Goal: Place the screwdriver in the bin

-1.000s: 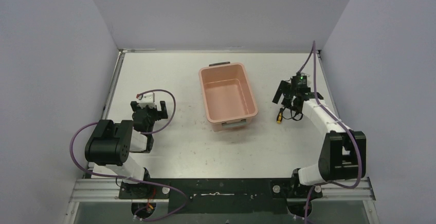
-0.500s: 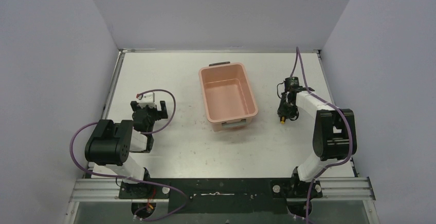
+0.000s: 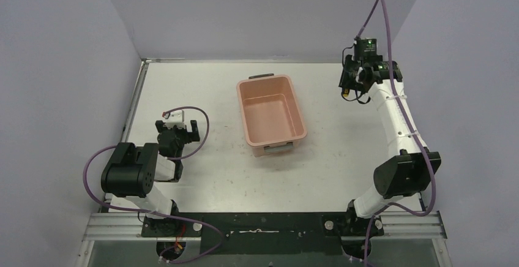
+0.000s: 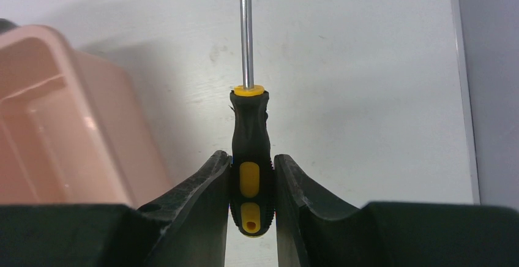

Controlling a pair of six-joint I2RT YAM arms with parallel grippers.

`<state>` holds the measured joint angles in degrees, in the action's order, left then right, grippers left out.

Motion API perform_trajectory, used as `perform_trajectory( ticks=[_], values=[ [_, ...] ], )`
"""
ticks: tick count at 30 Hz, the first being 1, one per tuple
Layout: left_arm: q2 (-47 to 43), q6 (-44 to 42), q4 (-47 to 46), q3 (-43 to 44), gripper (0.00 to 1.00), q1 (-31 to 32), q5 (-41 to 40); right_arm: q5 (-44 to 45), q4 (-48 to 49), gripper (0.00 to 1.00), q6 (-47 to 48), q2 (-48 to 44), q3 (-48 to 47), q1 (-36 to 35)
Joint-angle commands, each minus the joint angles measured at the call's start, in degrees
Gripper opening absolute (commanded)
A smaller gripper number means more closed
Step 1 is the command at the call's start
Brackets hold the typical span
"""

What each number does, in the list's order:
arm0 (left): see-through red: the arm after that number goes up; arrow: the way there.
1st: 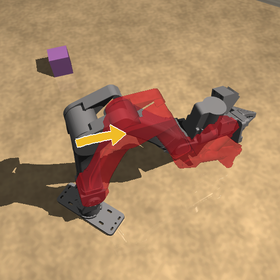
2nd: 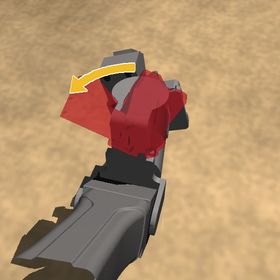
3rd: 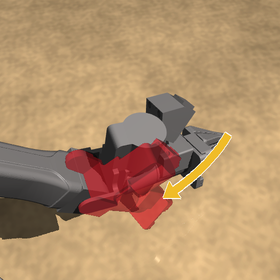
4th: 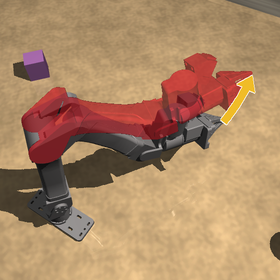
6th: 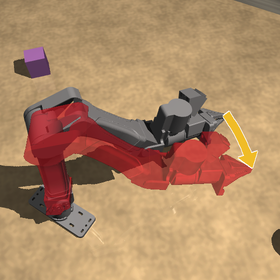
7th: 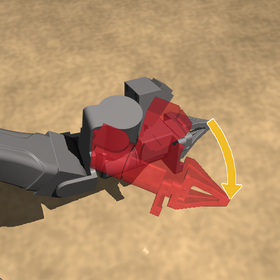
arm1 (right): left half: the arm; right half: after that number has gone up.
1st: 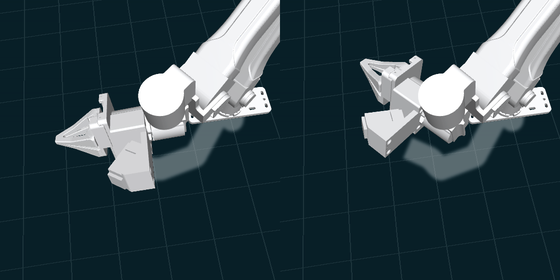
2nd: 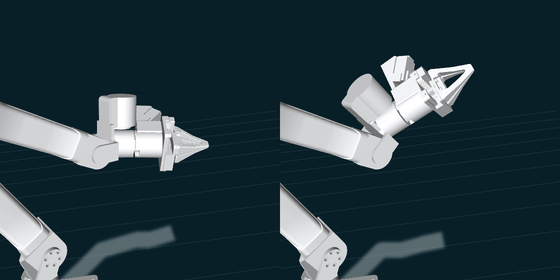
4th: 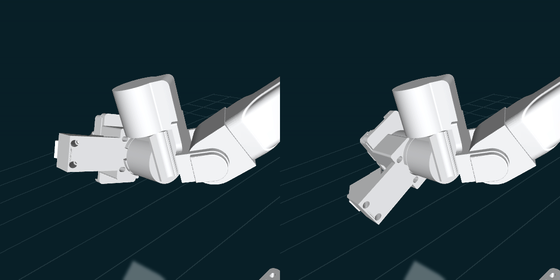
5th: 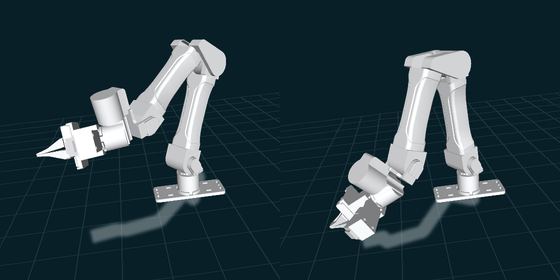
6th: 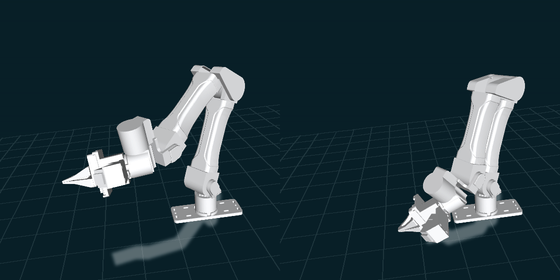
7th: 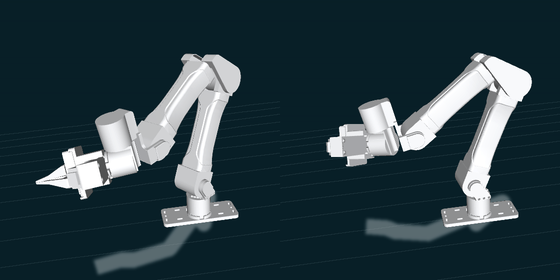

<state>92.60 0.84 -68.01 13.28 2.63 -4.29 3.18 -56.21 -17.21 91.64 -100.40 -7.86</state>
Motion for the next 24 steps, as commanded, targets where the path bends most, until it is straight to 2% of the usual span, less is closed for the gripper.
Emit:
perform_trajectory(
  ticks=[1,6,10,16,24],
  values=[
    [-0.2,0.1,-2.2,0.9,0.97,-0.1,-0.3,0.2,-7.6,0.0,-4.7,3.6,-8.4,-10.6],
    [-0.3,0.1,-2.2,0.9,0.97,-0.1,-0.2,1.7,-5.5,0.0,-8.9,9.7,-14.6,-23.7],
    [-0.3,0.1,-2.2,0.9,0.97,-0.1,-0.2,1.6,-1.1,0.0,-10.2,14.3,-13.0,-29.7],
    [-0.3,0.1,-2.2,0.9,0.97,-0.1,-0.3,-0.4,7.2,0.0,-11.6,19.9,-2.8,-31.9],
    [-0.3,0.1,-2.2,0.9,0.97,-0.1,-0.3,1.3,16.3,0.0,-13.8,23.3,10.2,-32.1]
  ],
)
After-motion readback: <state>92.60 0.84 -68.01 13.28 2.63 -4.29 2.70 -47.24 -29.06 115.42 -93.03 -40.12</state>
